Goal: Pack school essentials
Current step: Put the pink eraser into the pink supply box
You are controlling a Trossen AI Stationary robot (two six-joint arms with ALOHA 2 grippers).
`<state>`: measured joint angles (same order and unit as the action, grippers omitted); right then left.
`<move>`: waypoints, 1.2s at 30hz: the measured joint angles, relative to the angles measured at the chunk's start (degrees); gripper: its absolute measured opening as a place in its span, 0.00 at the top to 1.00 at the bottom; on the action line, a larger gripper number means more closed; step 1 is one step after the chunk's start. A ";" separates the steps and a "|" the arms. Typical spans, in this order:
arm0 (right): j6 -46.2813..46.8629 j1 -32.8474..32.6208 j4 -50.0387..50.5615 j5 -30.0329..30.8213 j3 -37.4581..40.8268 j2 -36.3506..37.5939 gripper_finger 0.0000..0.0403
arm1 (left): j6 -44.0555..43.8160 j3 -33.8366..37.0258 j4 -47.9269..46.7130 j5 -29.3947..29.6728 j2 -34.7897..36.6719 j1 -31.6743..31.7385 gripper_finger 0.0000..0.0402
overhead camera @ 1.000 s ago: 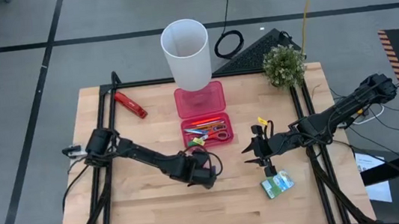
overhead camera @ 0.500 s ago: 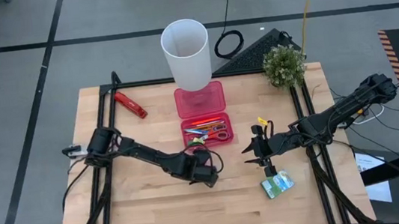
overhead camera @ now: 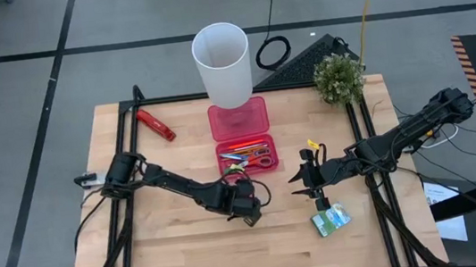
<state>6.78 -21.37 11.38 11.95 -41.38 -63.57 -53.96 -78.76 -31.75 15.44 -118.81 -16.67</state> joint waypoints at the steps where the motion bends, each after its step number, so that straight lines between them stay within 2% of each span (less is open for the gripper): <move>1: 0.01 0.00 0.00 0.00 0.00 0.00 0.62 | 0.69 0.00 0.04 -0.08 -0.02 -0.02 0.69; 10: 0.00 -0.02 0.00 -0.01 0.01 0.00 0.61 | 8.43 0.13 0.99 -0.71 0.32 -0.02 0.91; 13: 0.01 -0.02 0.02 -0.01 0.00 0.01 0.62 | 12.29 0.33 0.00 -2.60 2.06 0.14 0.96; 17: 0.00 -0.02 0.04 -0.01 -0.01 0.00 0.61 | 18.89 0.33 -0.65 -3.41 7.46 1.05 0.96; 23: 0.00 -0.02 0.00 -0.02 -0.01 0.01 0.61 | 31.48 0.22 -4.34 -3.12 15.15 5.10 0.90; 28: 0.01 -0.02 0.11 -0.01 0.01 0.00 0.62 | 39.89 0.20 -9.14 -3.64 18.90 11.41 0.94; 30: 0.01 -0.02 0.03 -0.01 -0.01 0.01 0.61 | 42.91 0.20 -9.86 -7.33 19.51 14.36 0.96; 32: 0.01 -0.02 0.08 -0.03 0.01 0.01 0.61 | 46.21 0.17 -9.91 -13.41 19.60 17.23 0.96; 36: 0.01 -0.02 0.10 -0.03 0.01 0.02 0.62 | 52.20 1.50 -10.07 -22.47 19.00 22.01 0.90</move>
<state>6.79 -21.39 11.48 11.92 -41.36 -63.56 -1.76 -77.27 -41.82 -7.04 -99.81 5.34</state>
